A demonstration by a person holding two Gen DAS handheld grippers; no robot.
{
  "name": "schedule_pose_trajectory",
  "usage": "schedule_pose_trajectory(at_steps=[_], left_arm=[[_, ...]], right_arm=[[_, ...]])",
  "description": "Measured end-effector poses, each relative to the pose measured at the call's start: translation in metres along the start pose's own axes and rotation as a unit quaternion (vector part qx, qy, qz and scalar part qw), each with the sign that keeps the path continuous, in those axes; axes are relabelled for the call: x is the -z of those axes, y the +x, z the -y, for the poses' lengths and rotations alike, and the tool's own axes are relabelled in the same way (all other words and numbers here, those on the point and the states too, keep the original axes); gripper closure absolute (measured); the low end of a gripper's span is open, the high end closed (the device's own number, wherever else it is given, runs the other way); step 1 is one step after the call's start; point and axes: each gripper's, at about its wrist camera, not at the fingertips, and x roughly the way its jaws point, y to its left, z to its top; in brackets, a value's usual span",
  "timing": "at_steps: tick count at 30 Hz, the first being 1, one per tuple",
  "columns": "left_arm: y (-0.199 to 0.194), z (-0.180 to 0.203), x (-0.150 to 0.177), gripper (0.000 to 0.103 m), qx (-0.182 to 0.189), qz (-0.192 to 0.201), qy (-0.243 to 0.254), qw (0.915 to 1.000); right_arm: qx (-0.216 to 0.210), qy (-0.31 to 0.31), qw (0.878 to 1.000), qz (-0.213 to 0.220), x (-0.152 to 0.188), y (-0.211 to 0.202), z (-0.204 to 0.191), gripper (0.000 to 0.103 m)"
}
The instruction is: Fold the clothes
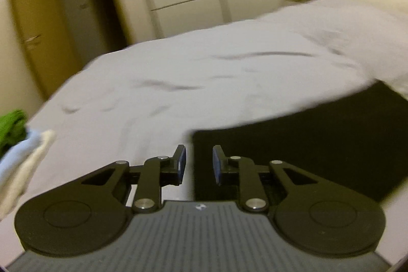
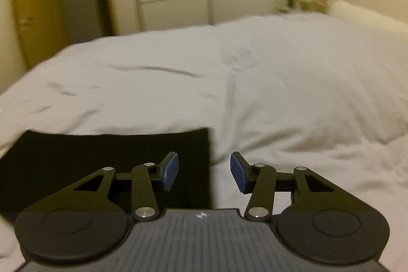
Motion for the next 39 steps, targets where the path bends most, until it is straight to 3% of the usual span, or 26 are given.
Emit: schedule_pose_trajectory(at_steps=[4,8,10,11,12,16,18,20,23,24,26,30,33,35,39], left_arm=[[0.003,0.03,0.035,0.082,-0.005,-0.028,0.039,0.9988],[0.012,0.013,0.063,0.083,-0.035,-0.053,0.005,0.998],[0.009,0.001,0.059,0.093,-0.04,-0.069,-0.018,0.9966],[0.006,-0.004,0.057,0.099,-0.043,-0.077,-0.029,0.9957],[-0.001,-0.007,0.051,0.099,-0.047,-0.079,-0.04,0.9949],[-0.033,0.008,0.032,0.093,-0.068,-0.055,-0.044,0.9952],[-0.037,0.017,0.031,0.088,-0.052,-0.059,-0.055,0.9954],[-0.021,0.024,0.041,0.088,-0.067,-0.09,-0.055,0.9922],[-0.006,0.028,0.053,0.088,-0.095,-0.127,-0.064,0.9853],[-0.009,0.026,0.053,0.088,-0.097,-0.129,-0.073,0.9842],[-0.018,0.022,0.051,0.088,-0.099,-0.135,-0.093,0.9814],[-0.049,0.022,0.046,0.085,-0.098,-0.156,-0.123,0.9752],[-0.073,0.034,0.043,0.082,-0.092,-0.163,-0.127,0.9741],[-0.088,0.039,0.042,0.076,-0.084,-0.16,-0.13,0.9749],[-0.119,0.05,0.045,0.075,-0.076,-0.153,-0.13,0.9767]], right_arm=[[-0.03,-0.045,0.998,-0.017,0.032,0.0,-0.039,0.05],[0.013,-0.06,0.997,-0.057,0.076,0.019,-0.028,0.052],[0.015,-0.012,0.998,-0.062,0.076,0.016,-0.01,0.049],[0.019,0.01,0.998,-0.065,0.076,0.014,-0.001,0.041],[0.031,0.019,0.997,-0.068,0.072,0.011,0.004,0.042],[0.044,0.054,0.996,-0.056,0.064,-0.013,0.011,0.043],[0.022,0.055,0.997,-0.04,0.066,-0.027,0.0,0.043],[-0.005,0.042,0.998,-0.035,0.07,-0.029,-0.014,0.044],[-0.01,0.042,0.997,-0.067,0.081,-0.015,-0.017,0.046],[-0.001,0.047,0.996,-0.073,0.082,-0.015,-0.015,0.046],[0.018,0.058,0.995,-0.085,0.084,-0.016,-0.01,0.037],[0.057,0.091,0.99,-0.087,0.079,-0.043,-0.003,0.037],[0.015,0.127,0.989,-0.077,0.083,-0.069,-0.006,0.036],[-0.001,0.121,0.989,-0.081,0.083,-0.081,-0.017,0.033],[-0.013,0.103,0.991,-0.084,0.085,-0.104,-0.037,0.027]])
